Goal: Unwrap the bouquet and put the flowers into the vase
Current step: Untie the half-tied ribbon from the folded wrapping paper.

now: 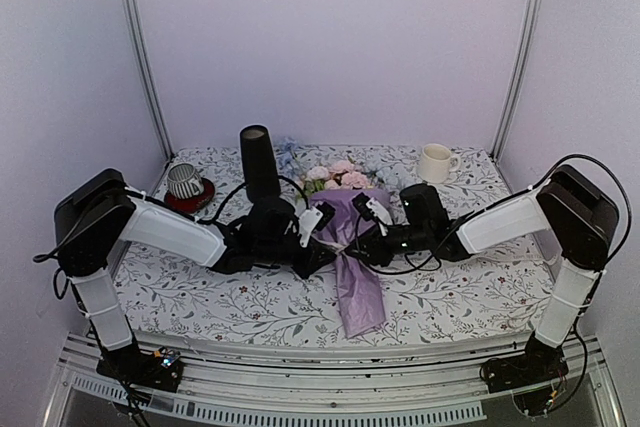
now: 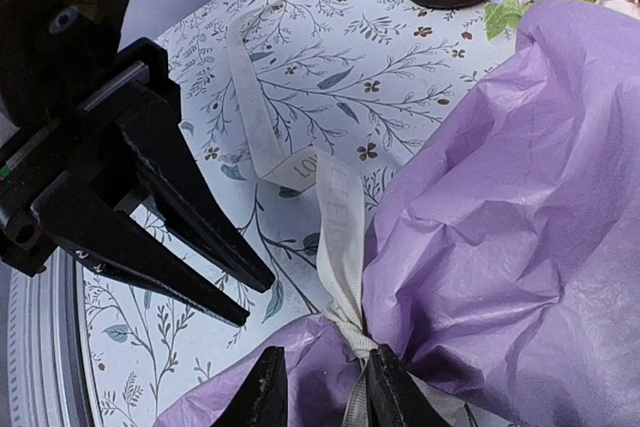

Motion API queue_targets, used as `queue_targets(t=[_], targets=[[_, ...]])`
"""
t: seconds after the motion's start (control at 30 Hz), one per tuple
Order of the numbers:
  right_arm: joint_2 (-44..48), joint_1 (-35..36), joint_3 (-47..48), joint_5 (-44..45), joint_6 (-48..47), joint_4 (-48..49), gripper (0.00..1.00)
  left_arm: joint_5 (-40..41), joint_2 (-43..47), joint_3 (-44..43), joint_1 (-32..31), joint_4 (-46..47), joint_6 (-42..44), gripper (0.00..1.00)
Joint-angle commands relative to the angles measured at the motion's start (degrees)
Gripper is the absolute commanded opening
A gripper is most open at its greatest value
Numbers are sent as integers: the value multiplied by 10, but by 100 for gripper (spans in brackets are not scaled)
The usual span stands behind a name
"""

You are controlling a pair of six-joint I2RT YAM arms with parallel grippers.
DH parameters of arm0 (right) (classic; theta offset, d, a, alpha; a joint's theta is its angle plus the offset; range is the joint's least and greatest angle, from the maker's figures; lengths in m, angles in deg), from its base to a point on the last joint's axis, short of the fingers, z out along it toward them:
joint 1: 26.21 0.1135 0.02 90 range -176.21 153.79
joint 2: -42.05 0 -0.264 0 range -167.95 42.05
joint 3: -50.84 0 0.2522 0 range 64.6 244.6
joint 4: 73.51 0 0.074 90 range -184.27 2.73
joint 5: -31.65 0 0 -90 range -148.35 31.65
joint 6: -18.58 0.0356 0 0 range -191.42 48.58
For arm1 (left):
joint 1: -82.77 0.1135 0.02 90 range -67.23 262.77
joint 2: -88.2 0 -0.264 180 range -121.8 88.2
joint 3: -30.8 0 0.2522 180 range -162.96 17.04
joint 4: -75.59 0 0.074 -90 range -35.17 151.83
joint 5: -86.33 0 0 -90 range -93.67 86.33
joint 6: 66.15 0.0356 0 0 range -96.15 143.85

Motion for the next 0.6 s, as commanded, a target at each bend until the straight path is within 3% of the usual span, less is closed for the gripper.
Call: queue_targets(t=[0.0,0.3,0.57], targets=[[-22,11,10,10,-10,-30,29,9,-8,-18,6,-20,-7,16],[-28,14,21,45,-10,-56,29,-6,-21,-25,28,-33,-28,15],[5,15,1,37,-10,-23,29,-14,-20,-26,28,-32,-24,15]])
